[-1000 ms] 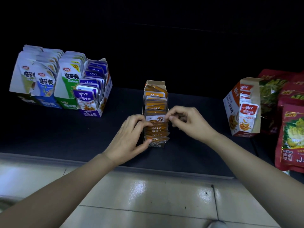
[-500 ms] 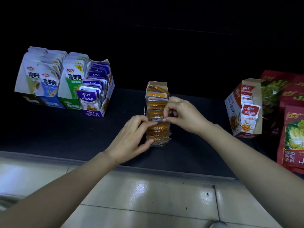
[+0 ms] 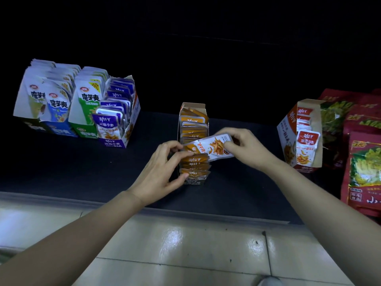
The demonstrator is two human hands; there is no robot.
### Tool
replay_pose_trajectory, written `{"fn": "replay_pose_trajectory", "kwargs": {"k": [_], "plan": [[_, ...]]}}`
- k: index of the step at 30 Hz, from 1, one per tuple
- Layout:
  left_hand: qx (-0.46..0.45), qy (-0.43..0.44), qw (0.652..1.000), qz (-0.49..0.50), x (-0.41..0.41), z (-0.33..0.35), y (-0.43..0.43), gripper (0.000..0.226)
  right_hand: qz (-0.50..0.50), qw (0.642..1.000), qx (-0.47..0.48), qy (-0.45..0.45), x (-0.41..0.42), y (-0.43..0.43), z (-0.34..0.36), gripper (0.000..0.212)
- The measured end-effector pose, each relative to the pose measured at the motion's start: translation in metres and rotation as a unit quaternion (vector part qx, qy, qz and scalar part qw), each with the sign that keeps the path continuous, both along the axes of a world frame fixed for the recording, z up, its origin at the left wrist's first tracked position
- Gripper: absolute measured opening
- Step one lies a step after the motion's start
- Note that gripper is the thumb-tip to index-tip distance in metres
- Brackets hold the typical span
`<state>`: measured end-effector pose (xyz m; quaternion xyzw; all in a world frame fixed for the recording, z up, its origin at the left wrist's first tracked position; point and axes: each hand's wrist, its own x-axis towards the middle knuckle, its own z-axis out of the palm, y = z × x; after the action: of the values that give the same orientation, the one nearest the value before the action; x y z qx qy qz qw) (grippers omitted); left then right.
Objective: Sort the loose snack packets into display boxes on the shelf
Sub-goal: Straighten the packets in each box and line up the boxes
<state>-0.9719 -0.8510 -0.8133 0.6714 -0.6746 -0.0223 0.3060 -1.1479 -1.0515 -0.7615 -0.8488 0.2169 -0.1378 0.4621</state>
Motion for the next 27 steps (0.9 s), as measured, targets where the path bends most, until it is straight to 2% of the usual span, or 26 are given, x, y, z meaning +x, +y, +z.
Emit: {"fn": "replay_pose_trajectory", "kwargs": {"k": [2, 4, 6, 8, 11, 14, 18, 22, 25, 27], "plan": [[0.003, 0.001, 1.0, -0.003, 0.0, 0.0, 0.0, 0.051, -0.001, 0.998, -0.061, 0.007, 0.002, 0.002, -0.003, 0.012], [0.006, 0.002, 1.0, -0.003, 0.001, 0.001, 0.001, 0.051, 0.01, 0.996, -0.085, 0.008, 0.002, 0.002, -0.008, 0.018], [0.012, 0.007, 1.0, -0.002, 0.002, 0.001, 0.001, 0.051, 0.014, 0.997, -0.08, -0.007, 0.0, 0.0, -0.007, 0.016], [0.015, 0.012, 1.0, 0.001, 0.001, 0.001, 0.002, 0.05, -0.019, 0.997, -0.037, -0.06, -0.002, -0.004, -0.003, 0.007], [0.019, 0.019, 1.0, 0.002, 0.001, -0.001, 0.002, 0.048, -0.098, 0.984, 0.085, -0.125, -0.002, -0.01, 0.001, 0.014], [0.018, 0.026, 0.999, -0.001, 0.001, 0.0, -0.001, 0.048, -0.087, 0.984, 0.133, -0.074, -0.006, -0.009, -0.007, 0.021], [0.025, 0.039, 0.999, -0.006, 0.002, -0.001, -0.002, 0.048, -0.031, 0.992, 0.125, 0.007, -0.011, -0.005, -0.015, 0.038], [0.025, 0.037, 0.999, -0.012, 0.0, -0.001, -0.002, 0.048, -0.003, 0.996, 0.083, 0.029, -0.005, -0.001, -0.018, 0.011], [0.025, 0.039, 0.999, -0.015, 0.0, 0.002, -0.002, 0.047, 0.01, 0.997, 0.067, 0.034, -0.003, 0.0, -0.02, 0.008], [0.025, 0.038, 0.999, -0.016, 0.001, 0.002, -0.002, 0.047, -0.034, 0.995, 0.096, -0.015, -0.002, -0.003, -0.018, 0.004]]}}
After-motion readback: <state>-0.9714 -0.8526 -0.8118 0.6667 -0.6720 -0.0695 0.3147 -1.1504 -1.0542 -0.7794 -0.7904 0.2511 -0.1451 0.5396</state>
